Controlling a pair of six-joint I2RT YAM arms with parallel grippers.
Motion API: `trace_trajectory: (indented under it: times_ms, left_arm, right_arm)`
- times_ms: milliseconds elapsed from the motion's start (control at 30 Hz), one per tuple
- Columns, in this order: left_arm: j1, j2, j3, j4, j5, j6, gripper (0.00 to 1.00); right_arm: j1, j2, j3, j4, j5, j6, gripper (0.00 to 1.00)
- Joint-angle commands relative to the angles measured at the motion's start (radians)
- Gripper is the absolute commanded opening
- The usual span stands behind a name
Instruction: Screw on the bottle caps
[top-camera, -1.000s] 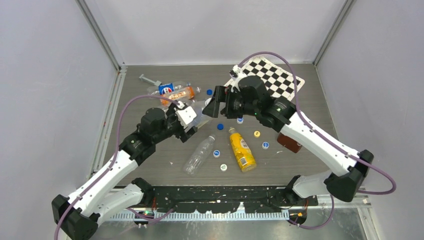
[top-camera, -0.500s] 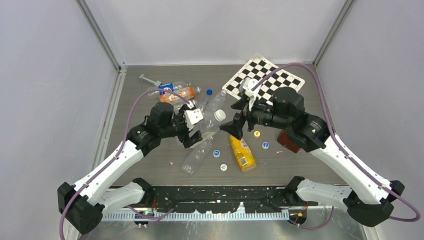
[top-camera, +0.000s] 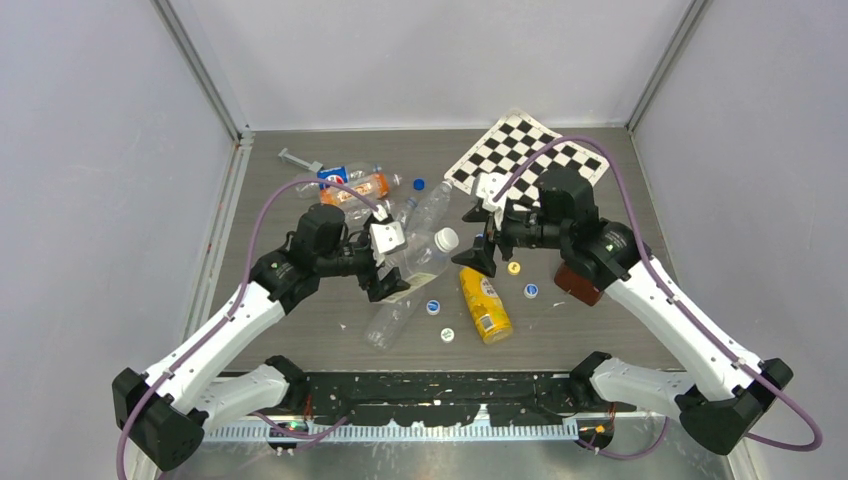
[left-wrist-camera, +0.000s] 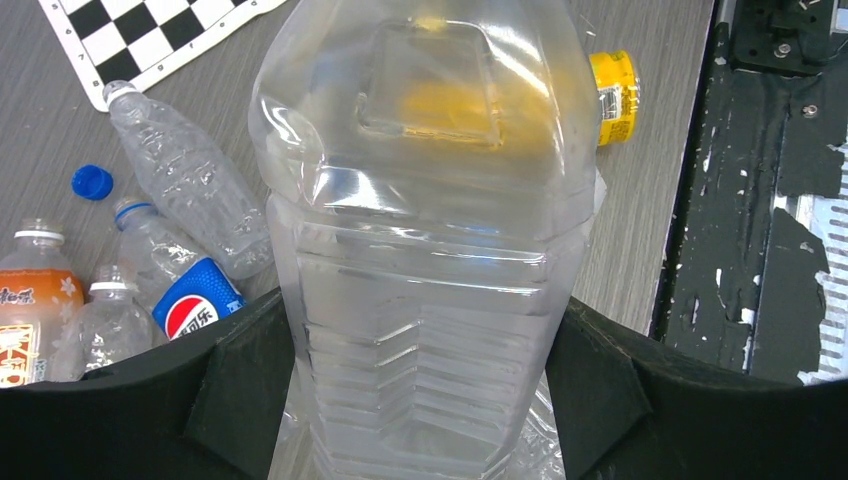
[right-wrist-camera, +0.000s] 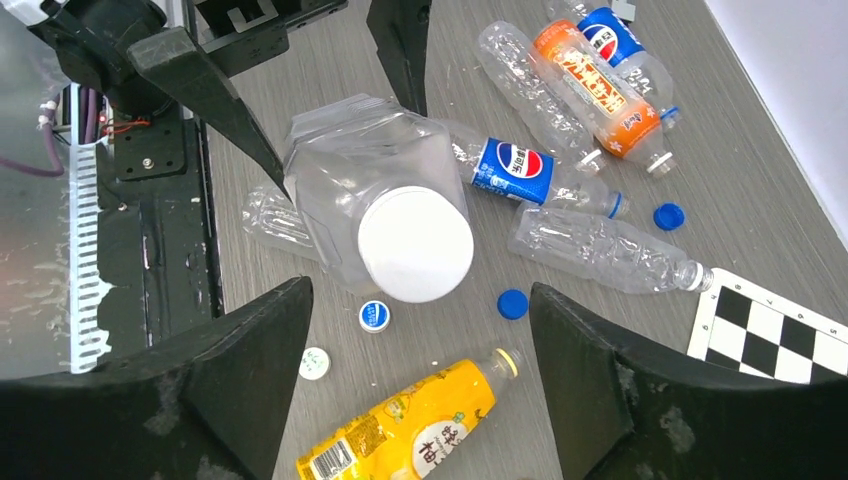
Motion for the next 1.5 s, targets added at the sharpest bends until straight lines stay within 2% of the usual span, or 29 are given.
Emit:
trace_trajectory:
  times_ms: [0, 100, 433, 733, 800, 967, 1000, 1033, 1100, 1167, 1200, 1300, 1333, 1433, 1467]
  left_arm:
    - [-0.002, -0.024, 0.036, 0.03, 0.049, 0.011, 0.0]
    - [-0.002, -0.027, 0.036, 0.032, 0.057, 0.011, 0.0]
    - [-0.004, -0.025, 0.034, 0.034, 0.069, 0.01, 0.0]
    - [-0.003, -0.029, 0.033, 0.04, 0.087, 0.01, 0.0]
    - [-0.004, -0.03, 0.033, 0.041, 0.088, 0.01, 0.0]
    - [-0.004, -0.032, 0.026, 0.054, 0.073, 0.013, 0.0]
    - [-0.004, -0.033, 0.021, 0.061, 0.061, 0.012, 0.0]
    - [-0.003, -0.036, 0.013, 0.071, 0.046, 0.011, 0.0]
    - [-0.004, -0.044, -0.002, 0.091, -0.004, 0.012, 0.0]
    - [-0.004, -0.053, -0.016, 0.114, -0.072, 0.011, 0.0]
    - [-0.004, -0.06, -0.023, 0.127, -0.107, 0.011, 0.0]
    - [-0.013, -0.082, -0.052, 0.174, -0.211, 0.011, 0.0]
    - [-0.018, -0.089, -0.065, 0.194, -0.25, 0.014, 0.0]
    - [-0.047, -0.114, -0.102, 0.241, -0.384, 0.045, 0.0]
    - [-0.06, -0.121, -0.112, 0.257, -0.422, 0.06, 0.0]
  right_arm:
    - [-0.033, 0.017, 0.036, 0.026, -0.126, -0.022, 0.82]
    - [-0.052, 0.03, 0.047, 0.026, -0.19, -0.018, 0.78]
    - [-0.074, 0.081, 0.09, 0.015, -0.259, -0.016, 0.72]
    - [-0.075, 0.152, 0.131, -0.057, -0.296, -0.042, 0.57]
    - [-0.075, 0.167, 0.141, -0.069, -0.304, -0.046, 0.52]
    - [-0.075, 0.202, 0.171, -0.103, -0.317, -0.027, 0.33]
    - [-0.075, 0.208, 0.181, -0.105, -0.316, 0.005, 0.3]
    - [-0.075, 0.218, 0.186, -0.106, -0.315, 0.027, 0.22]
    - [-0.073, 0.238, 0.2, -0.089, -0.292, 0.134, 0.09]
    - [-0.071, 0.256, 0.207, -0.057, -0.225, 0.293, 0.02]
    - [-0.066, 0.261, 0.209, -0.044, -0.19, 0.416, 0.01]
    - [-0.046, 0.295, 0.215, -0.043, -0.012, 0.654, 0.01]
    - [-0.032, 0.315, 0.22, -0.069, 0.025, 0.787, 0.01]
    - [0.002, 0.37, 0.254, -0.172, 0.213, 1.025, 0.01]
    - [0.023, 0.388, 0.25, -0.206, 0.249, 1.15, 0.01]
